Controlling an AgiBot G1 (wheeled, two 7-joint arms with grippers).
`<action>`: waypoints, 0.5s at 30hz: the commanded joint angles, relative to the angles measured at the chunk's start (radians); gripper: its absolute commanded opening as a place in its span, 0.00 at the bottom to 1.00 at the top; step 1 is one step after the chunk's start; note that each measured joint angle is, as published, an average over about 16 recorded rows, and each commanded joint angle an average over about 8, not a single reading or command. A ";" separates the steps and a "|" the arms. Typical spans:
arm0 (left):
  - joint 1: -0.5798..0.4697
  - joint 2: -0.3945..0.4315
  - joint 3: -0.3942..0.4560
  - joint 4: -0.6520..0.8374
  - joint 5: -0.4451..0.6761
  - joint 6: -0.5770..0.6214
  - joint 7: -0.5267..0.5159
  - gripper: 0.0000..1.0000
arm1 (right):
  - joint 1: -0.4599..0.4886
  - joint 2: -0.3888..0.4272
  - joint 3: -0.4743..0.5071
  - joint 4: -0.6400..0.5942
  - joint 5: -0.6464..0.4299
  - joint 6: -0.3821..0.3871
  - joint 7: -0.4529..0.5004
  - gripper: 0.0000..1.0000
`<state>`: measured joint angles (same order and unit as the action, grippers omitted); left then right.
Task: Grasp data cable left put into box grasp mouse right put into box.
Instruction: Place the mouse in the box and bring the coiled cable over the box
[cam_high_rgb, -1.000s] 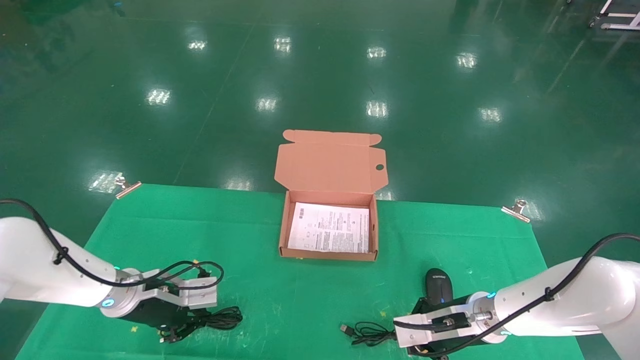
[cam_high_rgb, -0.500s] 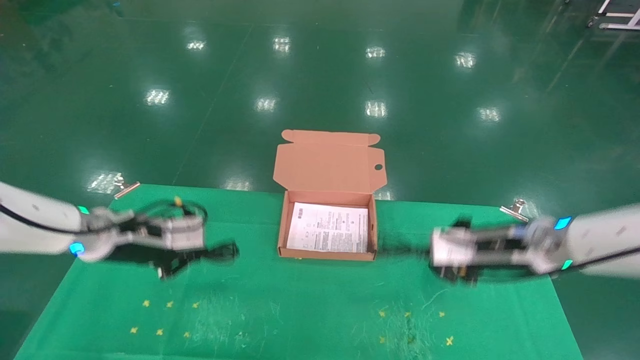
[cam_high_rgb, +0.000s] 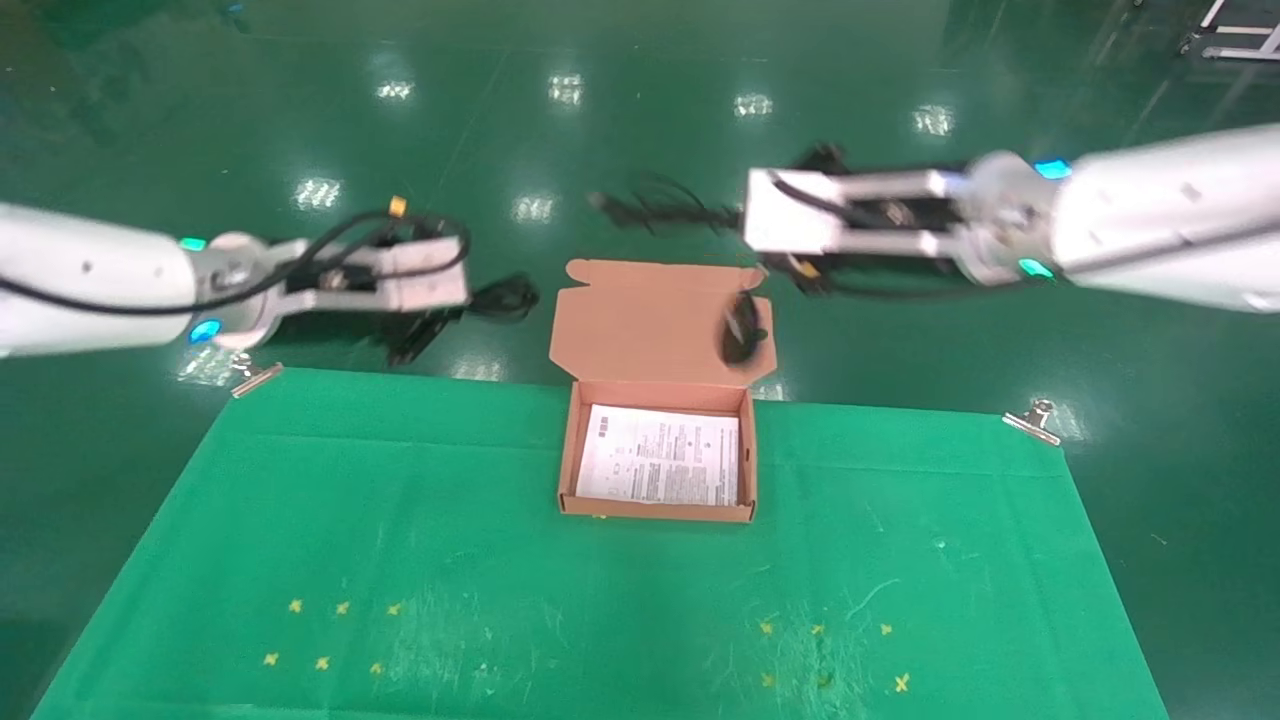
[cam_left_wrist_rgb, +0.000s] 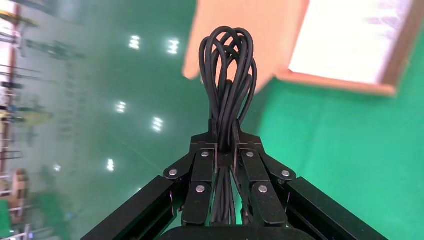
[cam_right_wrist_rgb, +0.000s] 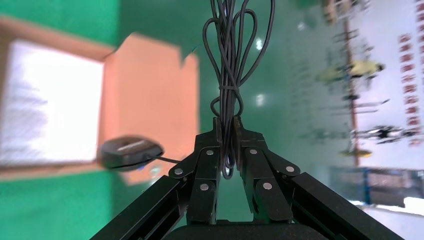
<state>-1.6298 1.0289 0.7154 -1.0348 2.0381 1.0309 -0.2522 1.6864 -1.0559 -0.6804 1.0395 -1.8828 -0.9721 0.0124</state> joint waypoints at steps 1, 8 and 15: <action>-0.018 0.019 -0.002 0.003 0.015 -0.018 -0.009 0.00 | 0.032 -0.049 0.001 -0.051 0.004 0.025 -0.032 0.00; -0.046 0.041 -0.005 0.016 0.031 -0.036 -0.019 0.00 | 0.078 -0.119 0.011 -0.168 0.042 0.051 -0.111 0.00; -0.045 0.037 -0.003 0.018 0.044 -0.041 -0.023 0.00 | 0.073 -0.134 0.012 -0.191 0.052 0.059 -0.123 0.00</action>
<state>-1.6704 1.0619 0.7136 -1.0233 2.0858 0.9905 -0.2774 1.7530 -1.1886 -0.6701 0.8498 -1.8330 -0.9129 -0.1083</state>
